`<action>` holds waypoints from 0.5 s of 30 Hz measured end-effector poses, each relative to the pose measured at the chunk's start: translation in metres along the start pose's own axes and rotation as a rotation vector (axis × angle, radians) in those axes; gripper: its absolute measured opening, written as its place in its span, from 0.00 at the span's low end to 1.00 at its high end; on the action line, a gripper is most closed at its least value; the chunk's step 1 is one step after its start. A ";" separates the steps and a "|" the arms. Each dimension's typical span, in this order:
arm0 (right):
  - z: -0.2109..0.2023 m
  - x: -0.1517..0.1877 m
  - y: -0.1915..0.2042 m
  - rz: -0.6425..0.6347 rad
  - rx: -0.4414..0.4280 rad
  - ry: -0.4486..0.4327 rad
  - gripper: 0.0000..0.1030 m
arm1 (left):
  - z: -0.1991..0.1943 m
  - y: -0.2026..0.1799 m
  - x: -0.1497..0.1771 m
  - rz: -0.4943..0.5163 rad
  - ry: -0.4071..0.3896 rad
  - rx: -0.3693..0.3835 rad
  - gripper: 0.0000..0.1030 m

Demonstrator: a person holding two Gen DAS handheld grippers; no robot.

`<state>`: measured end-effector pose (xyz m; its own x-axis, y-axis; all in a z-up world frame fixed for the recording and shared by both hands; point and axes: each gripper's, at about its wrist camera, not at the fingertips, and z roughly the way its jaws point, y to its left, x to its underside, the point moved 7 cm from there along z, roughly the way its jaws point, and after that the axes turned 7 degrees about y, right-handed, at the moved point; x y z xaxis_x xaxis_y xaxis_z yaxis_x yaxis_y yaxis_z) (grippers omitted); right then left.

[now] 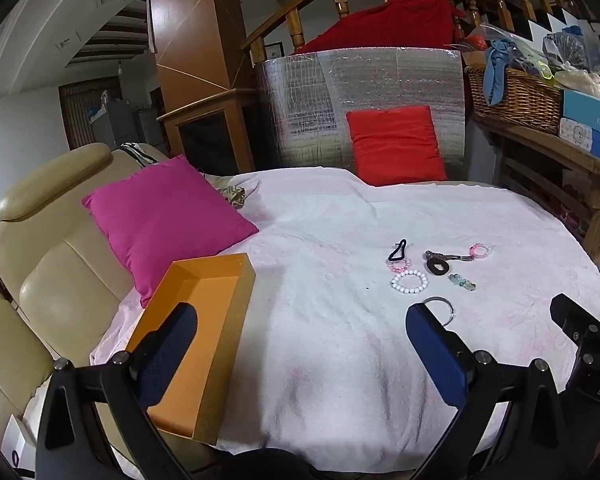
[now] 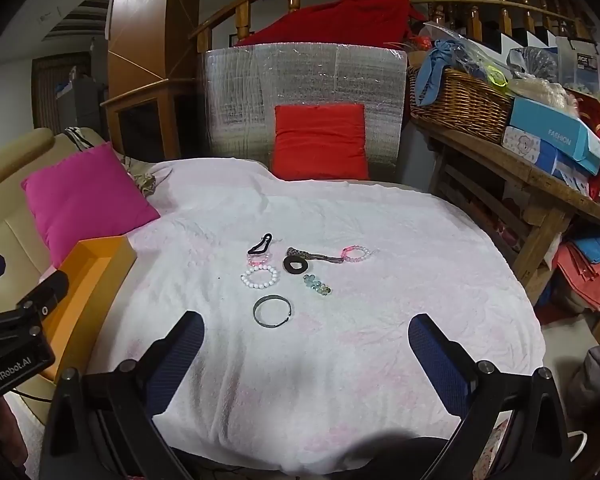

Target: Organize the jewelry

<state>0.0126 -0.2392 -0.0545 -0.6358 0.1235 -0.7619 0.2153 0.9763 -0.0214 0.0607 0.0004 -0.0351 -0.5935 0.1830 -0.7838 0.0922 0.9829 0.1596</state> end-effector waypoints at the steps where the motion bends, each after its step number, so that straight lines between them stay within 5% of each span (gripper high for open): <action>1: 0.000 0.000 0.000 0.000 0.000 0.000 1.00 | 0.000 0.000 0.000 0.000 -0.001 -0.001 1.00; 15: 0.002 -0.001 0.001 0.002 0.003 0.007 1.00 | 0.000 -0.006 0.002 0.009 0.000 0.000 1.00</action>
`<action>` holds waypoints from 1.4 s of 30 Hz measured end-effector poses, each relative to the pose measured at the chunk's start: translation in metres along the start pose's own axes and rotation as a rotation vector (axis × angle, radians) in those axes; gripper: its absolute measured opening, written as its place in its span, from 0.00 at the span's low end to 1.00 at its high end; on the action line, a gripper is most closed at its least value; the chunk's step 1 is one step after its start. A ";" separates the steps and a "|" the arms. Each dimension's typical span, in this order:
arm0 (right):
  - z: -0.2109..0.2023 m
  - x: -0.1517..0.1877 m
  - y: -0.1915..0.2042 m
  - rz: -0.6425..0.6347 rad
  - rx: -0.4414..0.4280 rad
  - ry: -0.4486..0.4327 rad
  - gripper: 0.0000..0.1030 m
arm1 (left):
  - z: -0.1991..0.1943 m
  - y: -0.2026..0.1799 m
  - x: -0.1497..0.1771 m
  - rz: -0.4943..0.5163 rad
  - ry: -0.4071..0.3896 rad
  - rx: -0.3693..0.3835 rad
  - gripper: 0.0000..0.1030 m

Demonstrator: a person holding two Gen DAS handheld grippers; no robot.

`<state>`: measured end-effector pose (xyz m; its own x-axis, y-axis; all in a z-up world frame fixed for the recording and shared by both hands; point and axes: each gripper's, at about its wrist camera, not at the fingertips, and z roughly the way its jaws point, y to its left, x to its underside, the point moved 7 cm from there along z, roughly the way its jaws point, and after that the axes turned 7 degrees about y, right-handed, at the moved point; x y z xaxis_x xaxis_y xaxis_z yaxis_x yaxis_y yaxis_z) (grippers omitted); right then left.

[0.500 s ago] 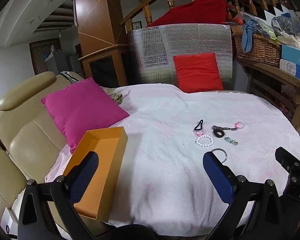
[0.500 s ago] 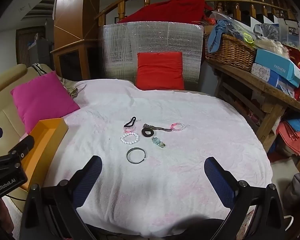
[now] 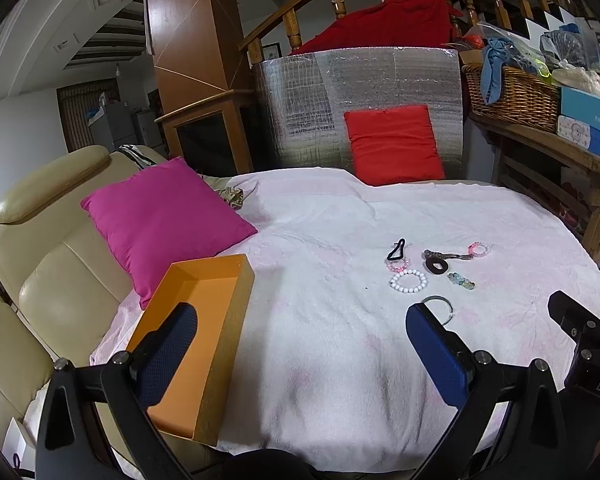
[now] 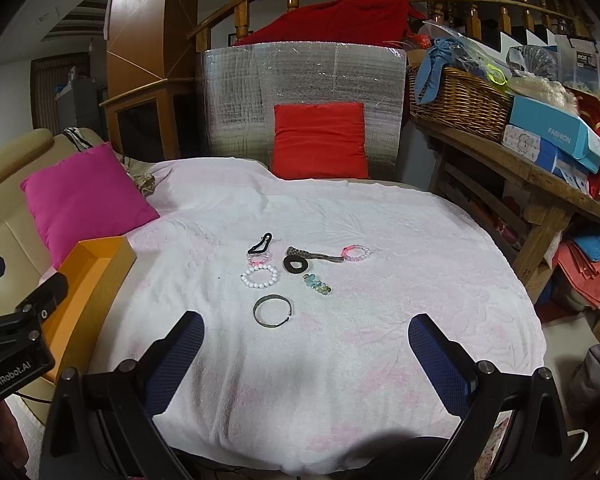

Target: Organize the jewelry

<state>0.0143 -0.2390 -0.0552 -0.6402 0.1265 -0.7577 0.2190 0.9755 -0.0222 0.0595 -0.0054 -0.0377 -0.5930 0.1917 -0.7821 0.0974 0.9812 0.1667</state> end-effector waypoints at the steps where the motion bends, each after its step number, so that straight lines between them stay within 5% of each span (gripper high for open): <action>1: 0.000 0.000 0.000 0.001 0.000 0.000 1.00 | -0.001 0.003 -0.003 0.004 -0.007 0.000 1.00; 42: 0.017 -0.006 0.004 0.000 0.001 0.015 1.00 | 0.017 0.004 -0.001 -0.003 0.006 -0.004 1.00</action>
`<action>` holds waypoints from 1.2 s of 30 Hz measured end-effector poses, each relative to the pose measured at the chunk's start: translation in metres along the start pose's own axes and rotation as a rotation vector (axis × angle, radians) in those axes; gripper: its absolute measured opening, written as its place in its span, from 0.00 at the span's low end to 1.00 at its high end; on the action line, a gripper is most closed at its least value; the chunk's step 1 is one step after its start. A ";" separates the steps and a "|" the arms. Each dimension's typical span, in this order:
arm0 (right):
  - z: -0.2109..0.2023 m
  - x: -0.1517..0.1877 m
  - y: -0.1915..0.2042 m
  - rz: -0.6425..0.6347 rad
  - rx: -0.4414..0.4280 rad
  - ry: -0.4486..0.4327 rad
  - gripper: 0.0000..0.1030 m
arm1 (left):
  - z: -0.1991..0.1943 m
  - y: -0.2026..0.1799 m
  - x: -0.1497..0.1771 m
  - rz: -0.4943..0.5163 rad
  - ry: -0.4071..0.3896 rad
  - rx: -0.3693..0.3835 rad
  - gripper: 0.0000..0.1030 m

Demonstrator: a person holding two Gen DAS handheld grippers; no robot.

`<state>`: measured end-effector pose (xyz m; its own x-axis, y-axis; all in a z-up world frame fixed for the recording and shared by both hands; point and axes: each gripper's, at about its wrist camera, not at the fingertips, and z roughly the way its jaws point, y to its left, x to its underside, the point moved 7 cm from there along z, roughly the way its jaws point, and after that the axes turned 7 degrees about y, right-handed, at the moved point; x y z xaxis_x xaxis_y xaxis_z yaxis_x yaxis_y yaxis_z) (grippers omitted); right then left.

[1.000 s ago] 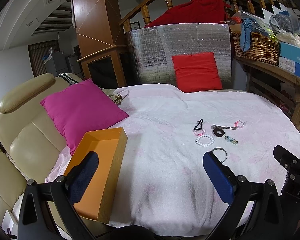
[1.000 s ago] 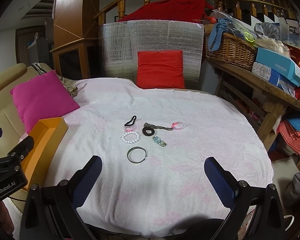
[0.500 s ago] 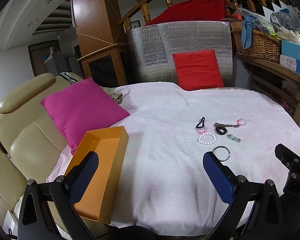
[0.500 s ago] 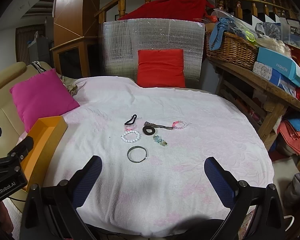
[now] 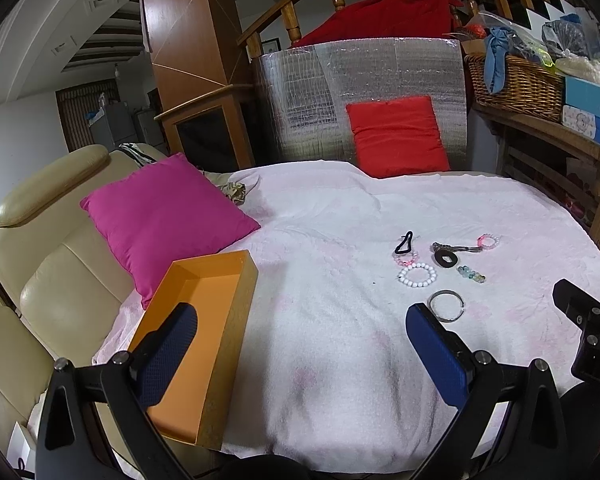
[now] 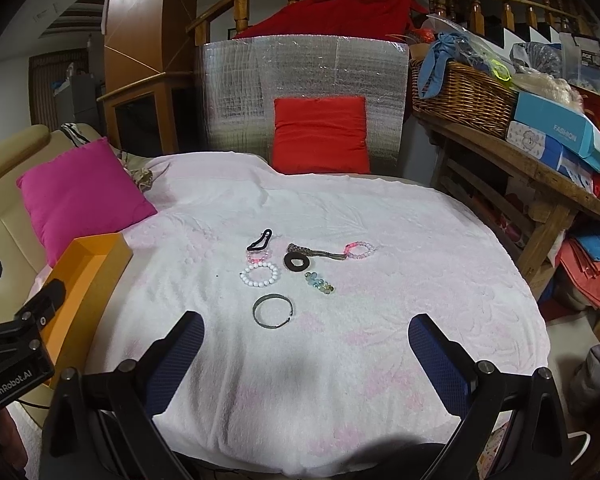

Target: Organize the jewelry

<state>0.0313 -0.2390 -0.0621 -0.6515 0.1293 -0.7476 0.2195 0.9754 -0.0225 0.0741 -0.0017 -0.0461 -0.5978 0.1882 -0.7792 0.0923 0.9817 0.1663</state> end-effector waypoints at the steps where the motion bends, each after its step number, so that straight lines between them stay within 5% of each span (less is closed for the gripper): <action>1: 0.001 -0.001 0.000 0.000 0.000 -0.001 1.00 | 0.000 0.000 0.000 0.003 -0.001 -0.002 1.00; 12: 0.019 -0.015 -0.002 0.002 0.009 0.000 1.00 | 0.017 -0.002 -0.002 0.033 0.056 -0.021 1.00; 36: 0.112 -0.025 -0.036 0.012 0.092 0.082 1.00 | 0.156 -0.044 -0.021 0.016 0.153 -0.008 1.00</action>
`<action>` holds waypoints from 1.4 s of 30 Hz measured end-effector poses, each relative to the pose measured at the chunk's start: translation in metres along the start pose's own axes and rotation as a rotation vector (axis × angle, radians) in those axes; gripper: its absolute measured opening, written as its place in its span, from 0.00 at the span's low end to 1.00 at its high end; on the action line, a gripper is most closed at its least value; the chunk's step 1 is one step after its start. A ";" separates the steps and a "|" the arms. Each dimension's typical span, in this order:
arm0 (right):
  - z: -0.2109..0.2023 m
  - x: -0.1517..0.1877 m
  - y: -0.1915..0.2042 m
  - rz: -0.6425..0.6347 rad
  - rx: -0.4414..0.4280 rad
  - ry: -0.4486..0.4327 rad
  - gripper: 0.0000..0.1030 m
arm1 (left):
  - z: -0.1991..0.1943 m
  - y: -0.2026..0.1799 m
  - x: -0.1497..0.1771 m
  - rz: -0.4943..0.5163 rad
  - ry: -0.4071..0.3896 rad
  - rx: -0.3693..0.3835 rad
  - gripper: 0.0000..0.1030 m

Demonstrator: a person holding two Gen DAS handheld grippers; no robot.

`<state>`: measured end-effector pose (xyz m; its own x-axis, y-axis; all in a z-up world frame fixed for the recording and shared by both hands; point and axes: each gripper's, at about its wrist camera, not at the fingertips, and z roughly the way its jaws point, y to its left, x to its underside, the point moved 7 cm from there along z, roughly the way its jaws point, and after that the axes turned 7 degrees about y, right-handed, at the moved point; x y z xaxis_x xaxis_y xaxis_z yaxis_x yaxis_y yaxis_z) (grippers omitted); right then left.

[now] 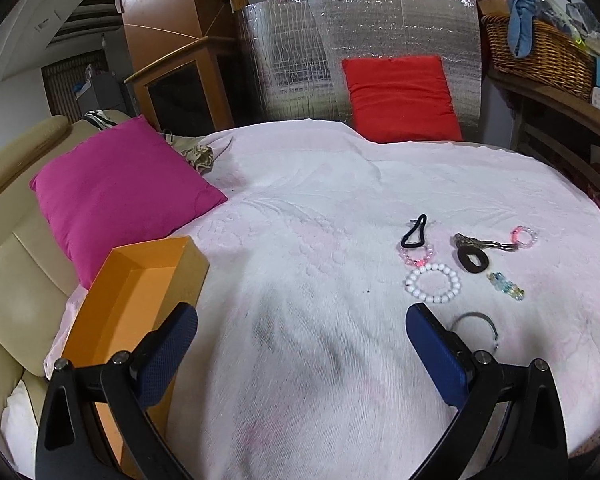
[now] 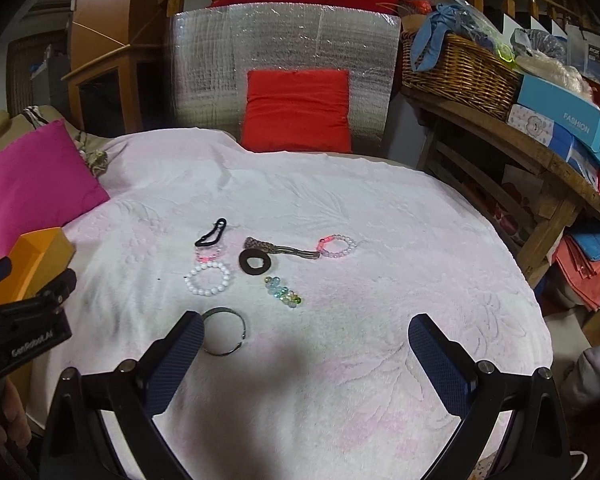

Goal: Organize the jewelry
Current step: 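Move right tool to the glass bead charm while left tool approaches the silver bangle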

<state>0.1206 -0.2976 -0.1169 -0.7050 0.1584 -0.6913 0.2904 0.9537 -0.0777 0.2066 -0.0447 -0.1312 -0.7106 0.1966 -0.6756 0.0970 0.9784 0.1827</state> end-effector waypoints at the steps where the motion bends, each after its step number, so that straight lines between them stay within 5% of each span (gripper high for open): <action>1: 0.003 0.000 -0.002 0.002 0.003 0.003 1.00 | 0.003 -0.002 -0.002 -0.001 0.002 -0.001 1.00; 12: 0.037 -0.010 -0.013 0.009 0.014 0.029 1.00 | 0.043 -0.019 -0.012 0.009 0.026 0.003 1.00; 16: 0.059 -0.015 -0.019 -0.019 -0.113 0.018 1.00 | 0.062 -0.027 -0.003 0.049 0.035 0.013 1.00; 23: 0.116 -0.016 -0.048 0.174 -0.393 0.183 0.99 | 0.074 -0.057 0.012 0.180 0.083 0.190 1.00; 27: 0.134 -0.025 -0.039 0.175 -0.452 0.216 0.94 | 0.080 -0.072 0.018 0.197 0.127 0.274 1.00; 31: 0.156 -0.030 -0.019 0.121 -0.470 0.274 0.80 | 0.083 -0.085 0.018 0.213 0.146 0.355 1.00; 33: 0.167 -0.026 -0.004 0.059 -0.465 0.320 0.69 | 0.082 -0.092 0.020 0.226 0.144 0.386 0.96; 38: 0.186 -0.013 0.019 -0.037 -0.423 0.382 0.55 | 0.094 -0.098 0.027 0.245 0.201 0.414 0.57; 42: 0.197 -0.008 0.024 -0.082 -0.344 0.390 0.43 | 0.097 -0.097 0.027 0.226 0.215 0.420 0.56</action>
<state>0.2600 -0.3263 -0.2548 -0.9239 0.1007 -0.3691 0.0412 0.9853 0.1657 0.2456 -0.1282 -0.2362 -0.7625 0.4317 -0.4820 0.5045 0.8630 -0.0252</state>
